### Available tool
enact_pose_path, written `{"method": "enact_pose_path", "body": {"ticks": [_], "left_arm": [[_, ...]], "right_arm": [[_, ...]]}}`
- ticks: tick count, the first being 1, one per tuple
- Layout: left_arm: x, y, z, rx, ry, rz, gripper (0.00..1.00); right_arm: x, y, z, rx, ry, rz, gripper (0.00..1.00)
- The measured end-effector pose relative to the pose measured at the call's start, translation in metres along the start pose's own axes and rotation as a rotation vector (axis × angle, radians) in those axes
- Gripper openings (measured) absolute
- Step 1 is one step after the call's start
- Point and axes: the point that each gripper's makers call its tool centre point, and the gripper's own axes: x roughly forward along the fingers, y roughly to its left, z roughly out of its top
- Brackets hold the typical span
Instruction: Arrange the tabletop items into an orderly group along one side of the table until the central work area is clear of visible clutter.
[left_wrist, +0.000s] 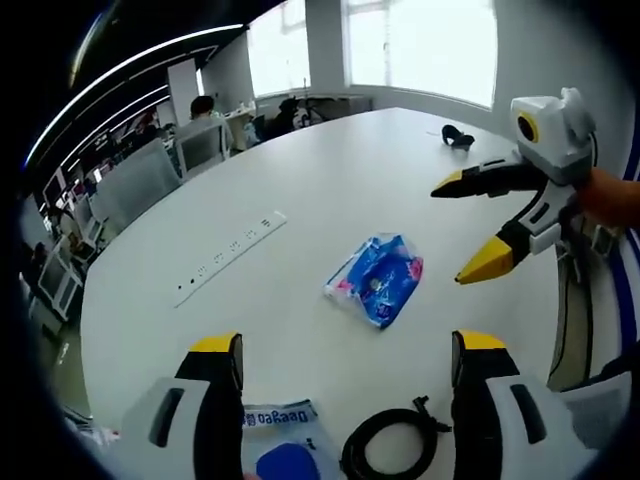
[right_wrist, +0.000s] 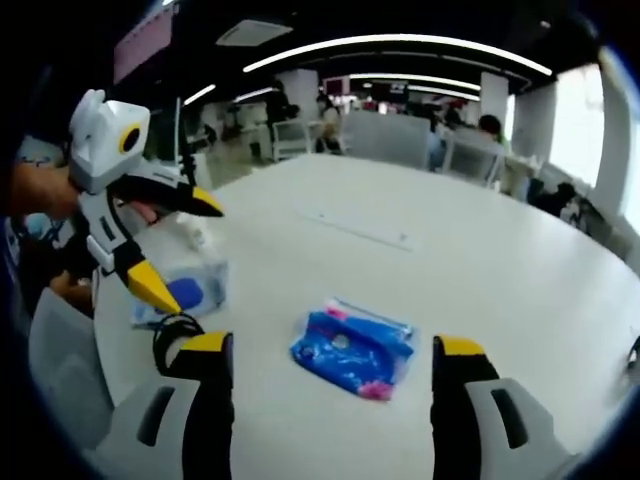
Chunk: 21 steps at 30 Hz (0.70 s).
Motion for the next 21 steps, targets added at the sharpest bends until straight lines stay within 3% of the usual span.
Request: {"method": "enact_pose_path", "body": {"ticks": [13,16,21], "left_arm": [[-0.020,-0.001,-0.010,0.003,-0.031,-0.012,0.85],[-0.028,0.000,-0.011,-0.005,-0.060,-0.009,0.84],[-0.035,0.000,-0.027,-0.009,-0.054,-0.014,0.84]], "right_arm": [[-0.011,0.022,0.007,-0.031,-0.001,-0.010,0.80],[-0.013,0.025,0.005,-0.045,0.012,-0.014,0.80],[-0.015,0.034,0.004,-0.047,0.021,-0.024,0.80]]}}
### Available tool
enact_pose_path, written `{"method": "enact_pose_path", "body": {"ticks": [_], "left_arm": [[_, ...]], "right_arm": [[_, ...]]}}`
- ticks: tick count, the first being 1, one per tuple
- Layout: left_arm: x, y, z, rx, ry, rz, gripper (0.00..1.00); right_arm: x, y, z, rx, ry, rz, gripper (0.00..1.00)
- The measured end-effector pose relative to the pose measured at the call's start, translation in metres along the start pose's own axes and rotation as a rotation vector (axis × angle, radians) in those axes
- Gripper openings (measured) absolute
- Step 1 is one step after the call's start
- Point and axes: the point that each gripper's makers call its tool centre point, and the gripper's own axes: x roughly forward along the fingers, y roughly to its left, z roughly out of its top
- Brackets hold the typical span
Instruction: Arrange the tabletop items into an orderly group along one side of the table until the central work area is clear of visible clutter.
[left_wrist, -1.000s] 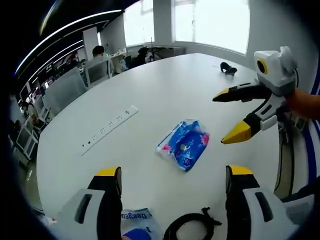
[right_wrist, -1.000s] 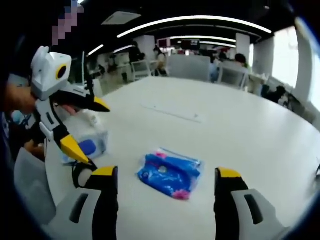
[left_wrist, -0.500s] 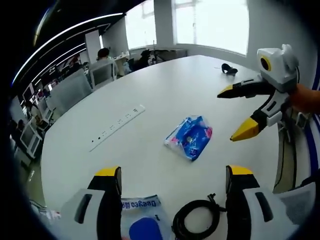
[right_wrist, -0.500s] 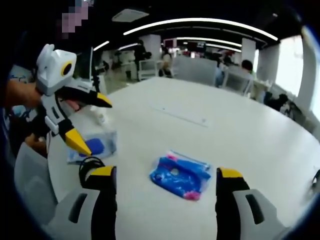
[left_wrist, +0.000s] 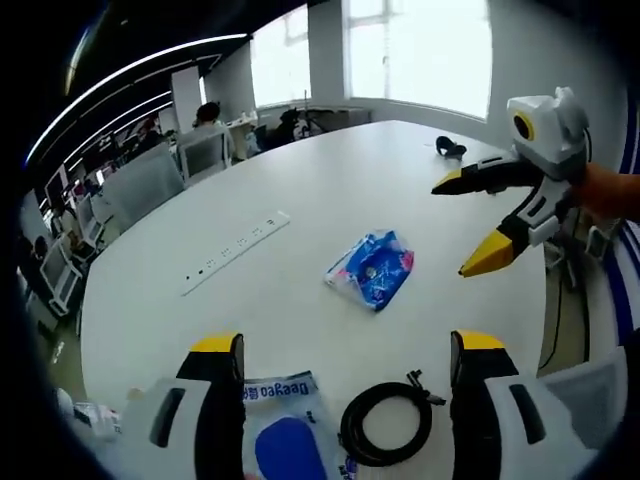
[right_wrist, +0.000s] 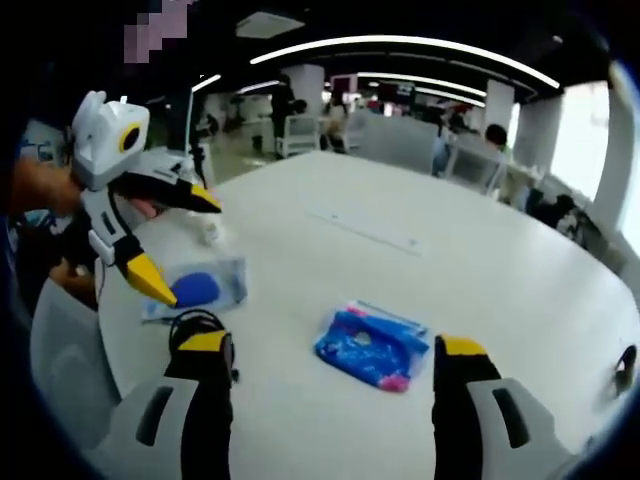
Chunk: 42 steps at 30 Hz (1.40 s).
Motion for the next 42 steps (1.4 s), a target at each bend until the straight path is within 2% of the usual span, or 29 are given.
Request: {"method": "enact_pose_path", "body": {"ticks": [5,8,13,18,27,33,42], "left_arm": [[-0.005,-0.001,-0.014,-0.020,0.010,-0.007,0.84],[-0.010,-0.003,-0.018,0.000,0.010,-0.015,0.84],[-0.016,-0.001,-0.023,-0.025,-0.013,-0.025,0.85],[-0.014,0.002,-0.035,-0.019,-0.025,-0.033,0.84],[-0.012,0.005,-0.053,-0.024,-0.045,-0.042,0.84],[-0.010,0.007,-0.067,-0.038,-0.038,-0.052,0.84],[-0.013,0.013,-0.066,-0.037,-0.068,-0.049,0.82]], "right_arm": [[-0.002,0.016,-0.003,0.011,0.008,-0.003,0.80],[-0.001,0.027,-0.004,0.007,0.022,0.002,0.80],[0.002,0.039,-0.004,-0.005,0.032,0.004,0.80],[0.006,0.051,-0.004,-0.056,0.045,0.001,0.80],[0.021,0.069,-0.013,-0.053,0.059,0.005,0.80],[0.018,0.079,-0.014,-0.054,0.068,-0.003,0.79],[0.027,0.092,-0.020,-0.073,0.102,0.011,0.79]]}}
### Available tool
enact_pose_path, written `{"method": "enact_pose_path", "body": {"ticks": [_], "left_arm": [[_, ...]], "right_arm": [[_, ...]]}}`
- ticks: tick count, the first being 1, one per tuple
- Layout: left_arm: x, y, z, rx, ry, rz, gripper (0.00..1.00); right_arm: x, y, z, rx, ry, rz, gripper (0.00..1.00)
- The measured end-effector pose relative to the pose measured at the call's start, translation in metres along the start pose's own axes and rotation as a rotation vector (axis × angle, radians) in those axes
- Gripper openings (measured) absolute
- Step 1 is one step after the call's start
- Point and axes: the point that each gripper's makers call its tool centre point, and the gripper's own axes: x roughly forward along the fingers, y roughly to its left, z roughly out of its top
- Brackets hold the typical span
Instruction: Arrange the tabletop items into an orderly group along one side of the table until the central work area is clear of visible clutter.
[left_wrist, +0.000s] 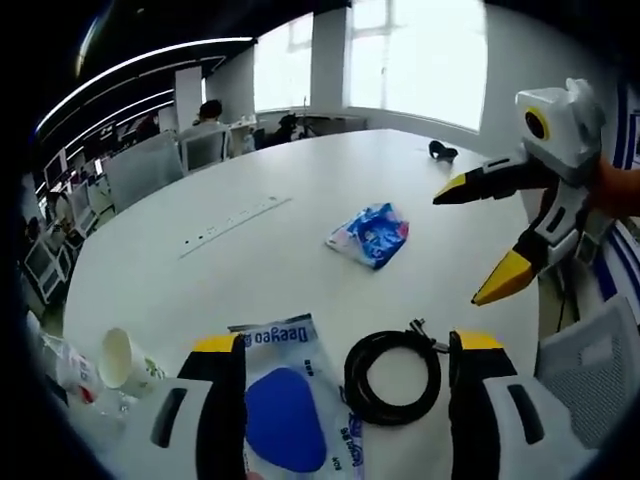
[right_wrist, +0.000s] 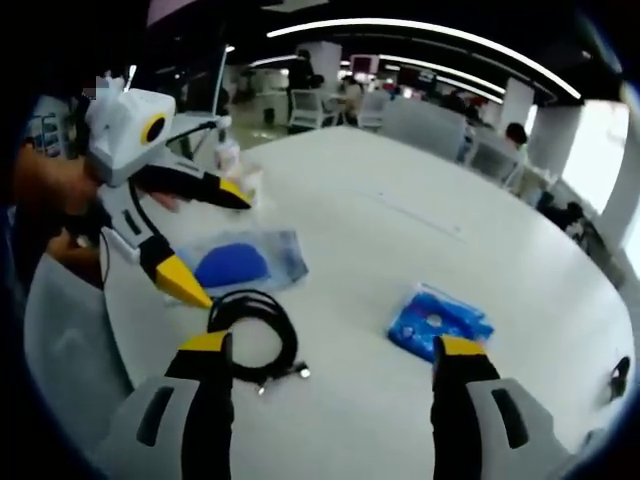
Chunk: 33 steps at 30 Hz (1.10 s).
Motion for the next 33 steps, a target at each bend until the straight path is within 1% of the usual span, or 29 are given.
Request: {"method": "enact_pose_path", "body": {"ticks": [3,6,9,11,12,13,14,15,17,20,27,30,33], "left_arm": [[-0.003,0.004,-0.002,0.001,-0.009,0.006,0.81],[-0.001,0.005,-0.010,-0.020,-0.006,0.002,0.79],[0.000,0.005,-0.019,0.049,0.022,0.009,0.78],[0.001,0.002,-0.019,0.042,0.016,0.000,0.74],[0.002,0.000,-0.019,0.034,0.014,-0.011,0.72],[0.003,-0.001,-0.020,0.032,0.017,-0.018,0.70],[0.006,-0.003,-0.023,0.037,0.028,-0.022,0.69],[0.008,-0.003,-0.026,0.054,0.038,-0.022,0.69],[0.010,-0.004,-0.028,0.072,0.039,-0.025,0.67],[0.015,-0.005,-0.034,0.076,0.051,-0.028,0.63],[0.019,-0.004,-0.042,0.051,0.069,-0.034,0.56],[0.021,-0.003,-0.044,0.043,0.073,-0.033,0.54],[0.023,-0.004,-0.047,0.025,0.086,-0.033,0.50]], "right_arm": [[0.005,0.005,0.002,-0.006,0.001,0.008,0.78],[0.012,0.010,0.003,0.000,-0.005,0.023,0.75],[0.020,0.016,-0.001,-0.004,0.002,0.042,0.71],[0.025,0.018,-0.006,-0.018,0.020,0.056,0.66],[0.026,0.019,-0.008,-0.021,0.032,0.062,0.62],[0.028,0.021,-0.010,-0.023,0.041,0.077,0.54],[0.030,0.022,-0.012,-0.025,0.045,0.081,0.49],[0.032,0.023,-0.013,-0.033,0.050,0.088,0.46],[0.036,0.023,-0.015,-0.031,0.052,0.091,0.45],[0.042,0.026,-0.020,-0.039,0.066,0.111,0.42],[0.054,0.030,-0.024,-0.041,0.088,0.141,0.39],[0.058,0.033,-0.023,-0.046,0.088,0.158,0.37],[0.064,0.037,-0.027,-0.052,0.108,0.176,0.34]]}}
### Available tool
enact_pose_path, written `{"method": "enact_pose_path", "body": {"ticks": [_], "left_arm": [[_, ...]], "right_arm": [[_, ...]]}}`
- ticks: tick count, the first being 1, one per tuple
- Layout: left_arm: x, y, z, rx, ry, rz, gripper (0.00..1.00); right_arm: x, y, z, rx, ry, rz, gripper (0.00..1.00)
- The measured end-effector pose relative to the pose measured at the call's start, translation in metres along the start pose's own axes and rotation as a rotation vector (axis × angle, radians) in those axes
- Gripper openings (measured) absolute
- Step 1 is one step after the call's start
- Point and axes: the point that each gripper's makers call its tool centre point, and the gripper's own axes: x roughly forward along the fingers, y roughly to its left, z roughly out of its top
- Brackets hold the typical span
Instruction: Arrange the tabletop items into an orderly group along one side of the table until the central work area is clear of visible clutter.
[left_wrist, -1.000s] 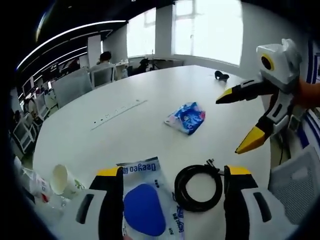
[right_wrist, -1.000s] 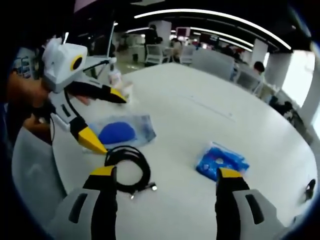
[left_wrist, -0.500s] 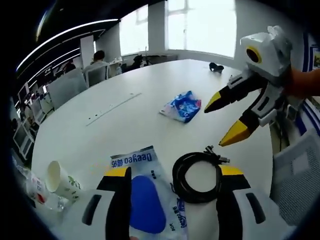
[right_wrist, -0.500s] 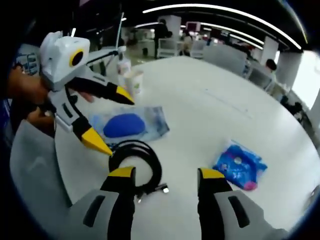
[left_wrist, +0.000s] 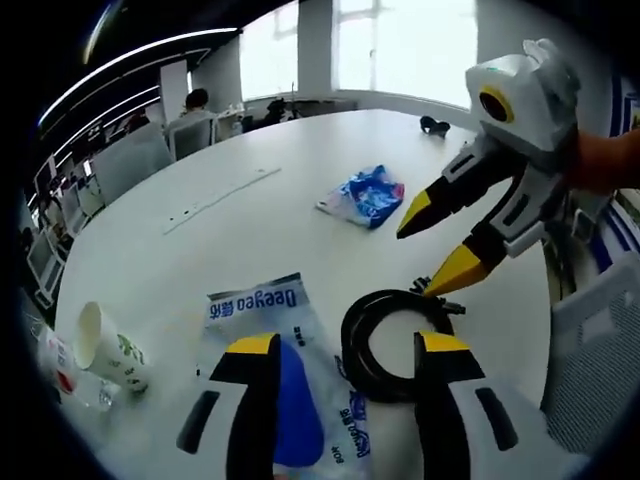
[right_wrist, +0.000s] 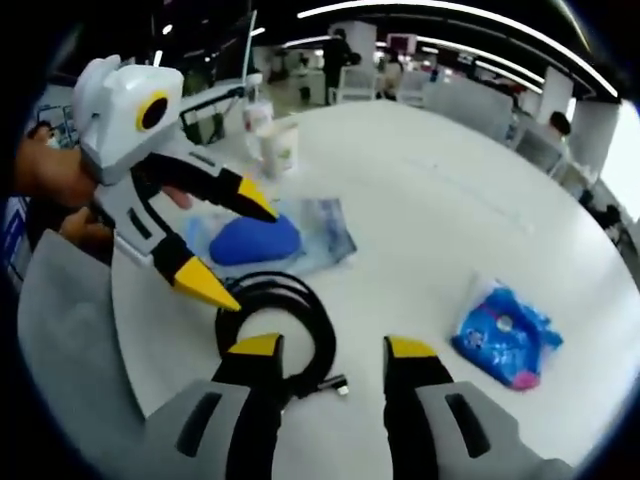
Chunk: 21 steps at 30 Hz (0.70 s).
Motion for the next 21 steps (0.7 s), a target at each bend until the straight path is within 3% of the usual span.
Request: {"method": "enact_pose_path", "body": {"ticks": [3,8,16,21], "left_arm": [[0.004,-0.005,-0.007,-0.016,0.020,-0.008,0.44],[0.008,-0.009,-0.016,-0.026,0.047,-0.009,0.43],[0.014,-0.013,-0.023,-0.015,0.076,-0.021,0.39],[0.018,-0.016,-0.024,-0.020,0.089,-0.038,0.30]], "right_arm": [[0.006,0.003,-0.006,0.027,0.030,0.022,0.29],[0.012,0.005,-0.010,0.029,0.041,0.034,0.27],[0.021,0.008,-0.019,0.041,0.084,0.038,0.21],[0.025,0.008,-0.023,0.035,0.106,0.034,0.19]]}}
